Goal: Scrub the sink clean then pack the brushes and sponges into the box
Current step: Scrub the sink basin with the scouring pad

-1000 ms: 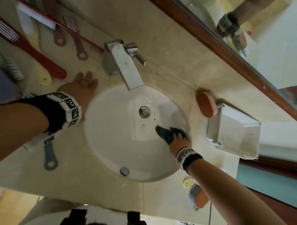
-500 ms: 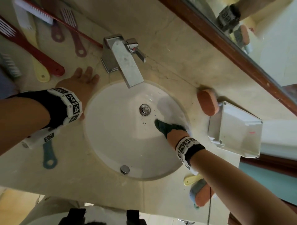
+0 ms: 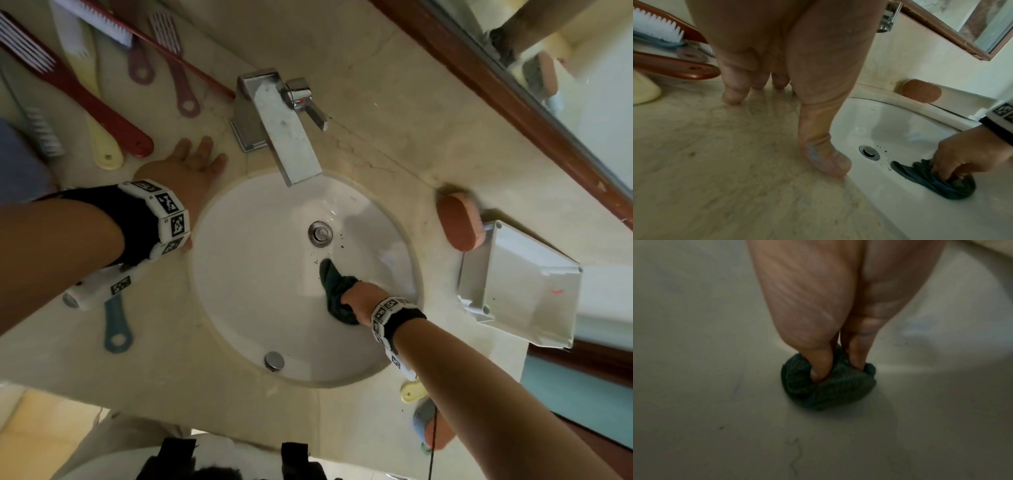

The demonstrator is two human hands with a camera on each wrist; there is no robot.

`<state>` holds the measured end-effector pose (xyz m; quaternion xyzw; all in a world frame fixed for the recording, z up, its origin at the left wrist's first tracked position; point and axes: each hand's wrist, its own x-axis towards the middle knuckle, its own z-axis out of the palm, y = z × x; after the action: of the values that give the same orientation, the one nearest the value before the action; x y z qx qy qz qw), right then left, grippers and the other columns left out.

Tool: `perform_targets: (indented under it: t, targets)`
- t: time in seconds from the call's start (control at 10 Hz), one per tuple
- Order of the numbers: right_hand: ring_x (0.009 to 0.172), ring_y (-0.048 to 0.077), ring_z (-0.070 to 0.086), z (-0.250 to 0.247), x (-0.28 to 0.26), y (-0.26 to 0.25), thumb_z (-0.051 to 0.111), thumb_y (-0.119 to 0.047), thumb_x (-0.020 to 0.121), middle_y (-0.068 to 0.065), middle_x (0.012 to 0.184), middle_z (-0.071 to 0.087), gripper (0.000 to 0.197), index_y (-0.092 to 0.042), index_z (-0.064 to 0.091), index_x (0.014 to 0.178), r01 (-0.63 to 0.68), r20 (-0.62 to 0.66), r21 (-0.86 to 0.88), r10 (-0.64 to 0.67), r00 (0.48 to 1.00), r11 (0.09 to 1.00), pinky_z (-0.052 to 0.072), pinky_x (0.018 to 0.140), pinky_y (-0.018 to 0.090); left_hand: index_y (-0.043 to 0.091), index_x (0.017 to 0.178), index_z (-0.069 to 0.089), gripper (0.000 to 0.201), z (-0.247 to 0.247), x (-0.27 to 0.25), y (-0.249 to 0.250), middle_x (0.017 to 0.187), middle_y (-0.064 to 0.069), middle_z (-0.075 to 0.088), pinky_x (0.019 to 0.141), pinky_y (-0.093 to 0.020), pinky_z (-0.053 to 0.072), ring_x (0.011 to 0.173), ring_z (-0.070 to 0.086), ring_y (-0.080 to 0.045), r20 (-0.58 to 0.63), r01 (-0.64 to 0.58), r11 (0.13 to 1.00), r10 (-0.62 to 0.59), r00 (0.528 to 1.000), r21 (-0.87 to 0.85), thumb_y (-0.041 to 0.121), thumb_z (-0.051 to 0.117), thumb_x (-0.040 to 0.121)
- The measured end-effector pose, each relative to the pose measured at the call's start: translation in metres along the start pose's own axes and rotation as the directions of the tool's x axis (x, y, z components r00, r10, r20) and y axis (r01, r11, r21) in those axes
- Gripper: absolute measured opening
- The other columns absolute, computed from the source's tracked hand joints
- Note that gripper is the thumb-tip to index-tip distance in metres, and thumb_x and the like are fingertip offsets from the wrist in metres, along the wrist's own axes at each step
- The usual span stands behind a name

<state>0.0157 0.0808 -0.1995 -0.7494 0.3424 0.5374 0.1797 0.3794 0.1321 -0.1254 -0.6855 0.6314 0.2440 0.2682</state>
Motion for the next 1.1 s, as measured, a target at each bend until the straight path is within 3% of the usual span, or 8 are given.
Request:
perform_targets:
  t: [0.3,0.4,0.5,0.6,0.7,0.9,1.0,1.1]
  targets:
    - [0.112,0.033,0.057,-0.010,0.005,-0.004,0.059,-0.008,0.089,0.008,0.156,0.027,0.043,-0.011,0.054,0.132,0.028,-0.182,0.056,-0.018,0.983,0.998,0.047,0.097,0.033,0.018,0.150,-0.023,0.159,0.002,0.002,-0.002,0.158,-0.011,-0.024,0.118,-0.048,0.021,0.148,-0.005,-0.037,0.017,-0.009,1.000,0.009,1.000,-0.015,0.047,0.093,0.045]
    - [0.106,0.027,0.060,-0.015,-0.002,-0.006,0.057,-0.015,0.093,0.009,0.129,0.057,0.034,-0.010,0.056,0.127,0.006,-0.125,0.044,0.000,0.992,0.999,0.048,0.091,0.032,0.019,0.149,-0.024,0.159,0.002,0.003,-0.003,0.158,-0.010,-0.025,0.117,-0.048,0.023,0.148,-0.006,-0.036,0.025,-0.003,1.000,0.003,1.000,-0.009,0.048,0.093,0.045]
    - [0.085,0.022,0.059,-0.020,-0.014,-0.004,0.058,-0.010,0.089,0.007,0.105,0.060,0.045,-0.012,0.044,0.132,-0.047,-0.090,0.104,0.056,0.994,0.994,0.048,0.072,0.031,0.020,0.149,-0.026,0.158,0.001,0.002,-0.002,0.157,-0.009,-0.026,0.115,-0.050,0.027,0.148,-0.006,-0.035,0.037,0.004,1.000,-0.003,0.999,-0.019,0.049,0.092,0.048]
    - [0.094,0.025,0.062,-0.025,-0.031,0.006,0.060,-0.008,0.085,0.007,0.110,0.060,0.061,-0.017,0.034,0.140,-0.061,-0.049,0.171,0.070,0.996,0.983,0.054,0.078,0.035,0.020,0.150,-0.024,0.157,0.002,0.001,-0.004,0.158,-0.009,-0.025,0.116,-0.049,0.026,0.148,-0.004,-0.035,0.012,-0.012,0.999,0.013,1.000,-0.034,0.048,0.092,0.048]
    - [0.117,0.028,0.057,-0.028,-0.054,0.009,0.062,-0.011,0.087,0.007,0.126,0.059,0.046,-0.016,0.055,0.132,0.042,0.073,0.064,-0.046,0.996,0.997,0.049,0.094,0.032,0.020,0.150,-0.023,0.157,0.000,-0.002,-0.004,0.158,-0.009,-0.025,0.116,-0.050,0.026,0.148,-0.005,-0.035,0.014,-0.024,0.999,0.024,1.000,-0.035,0.048,0.092,0.048]
    - [0.109,0.023,0.060,0.001,-0.066,-0.043,0.063,-0.020,0.089,0.001,0.118,0.067,0.034,-0.025,0.066,0.122,0.312,0.157,0.149,-0.334,0.929,0.938,0.048,0.098,0.036,0.020,0.152,-0.020,0.136,-0.008,-0.009,-0.002,0.159,-0.008,-0.024,0.114,-0.052,0.029,0.148,-0.006,-0.034,0.039,-0.009,0.997,0.012,0.999,-0.073,0.035,0.085,0.066]
    - [0.100,0.023,0.062,0.012,-0.055,-0.072,0.057,-0.012,0.089,0.000,0.111,0.069,0.038,-0.031,0.066,0.121,0.361,0.133,0.177,-0.385,0.913,0.916,0.051,0.091,0.036,0.019,0.153,-0.016,0.112,-0.009,-0.012,-0.001,0.159,-0.008,-0.023,0.115,-0.050,0.027,0.149,-0.005,-0.034,0.011,-0.010,0.996,0.011,1.000,-0.088,0.025,0.070,0.082]
    - [0.096,0.024,0.063,0.010,-0.040,-0.083,0.060,-0.010,0.087,0.000,0.109,0.069,0.039,-0.032,0.069,0.118,0.366,0.095,0.184,-0.387,0.917,0.912,0.052,0.090,0.035,0.020,0.153,-0.016,0.110,-0.010,-0.011,0.000,0.159,-0.007,-0.023,0.115,-0.050,0.027,0.149,-0.006,-0.033,0.014,0.003,0.997,-0.002,1.000,-0.079,0.026,0.069,0.084]
